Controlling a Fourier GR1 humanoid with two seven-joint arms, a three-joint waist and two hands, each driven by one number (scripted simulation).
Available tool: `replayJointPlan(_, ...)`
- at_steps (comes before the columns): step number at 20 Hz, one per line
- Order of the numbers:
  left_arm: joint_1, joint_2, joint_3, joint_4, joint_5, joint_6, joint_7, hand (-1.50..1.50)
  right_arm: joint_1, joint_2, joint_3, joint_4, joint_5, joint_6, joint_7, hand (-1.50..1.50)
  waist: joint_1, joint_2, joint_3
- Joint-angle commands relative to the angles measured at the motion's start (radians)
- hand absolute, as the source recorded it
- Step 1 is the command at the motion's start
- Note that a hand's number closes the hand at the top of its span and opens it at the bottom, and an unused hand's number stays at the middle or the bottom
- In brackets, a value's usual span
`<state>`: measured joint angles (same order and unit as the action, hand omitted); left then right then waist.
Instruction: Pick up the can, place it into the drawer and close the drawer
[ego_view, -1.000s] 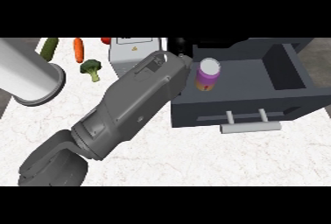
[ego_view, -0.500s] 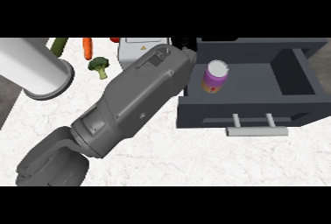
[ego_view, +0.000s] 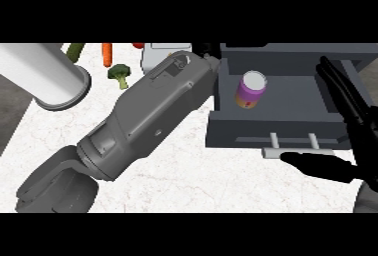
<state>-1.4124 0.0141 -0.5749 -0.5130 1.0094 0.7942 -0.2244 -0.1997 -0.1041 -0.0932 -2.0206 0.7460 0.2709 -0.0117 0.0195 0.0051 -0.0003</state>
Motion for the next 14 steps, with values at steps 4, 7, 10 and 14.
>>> replayJointPlan(4, 0.001, 0.07, 0.021, -0.03, -0.031, 0.0, 0.048, -1.5, -0.148, -0.027, 0.123, 0.301, 0.233, -0.116, -0.054, -1.5, 0.003, 0.002, 0.0)
replayJointPlan(7, 0.068, 0.086, -0.009, -0.116, -0.052, 0.032, 0.083, -1.5, -0.195, -0.061, 0.119, 0.431, 0.27, -0.154, -0.106, -1.5, 0.019, -0.006, 0.0)
replayJointPlan(10, 0.1, 0.156, -0.031, -0.177, -0.076, 0.014, 0.115, -1.5, -0.273, -0.074, 0.139, 0.526, 0.353, -0.16, -0.057, -1.5, 0.029, -0.009, 0.0)
replayJointPlan(14, 0.103, 0.178, -0.016, -0.201, -0.099, 0.043, 0.139, -1.5, -0.356, -0.052, 0.1, 0.79, 0.39, -0.331, -0.124, -1.5, 0.022, -0.001, 0.001)
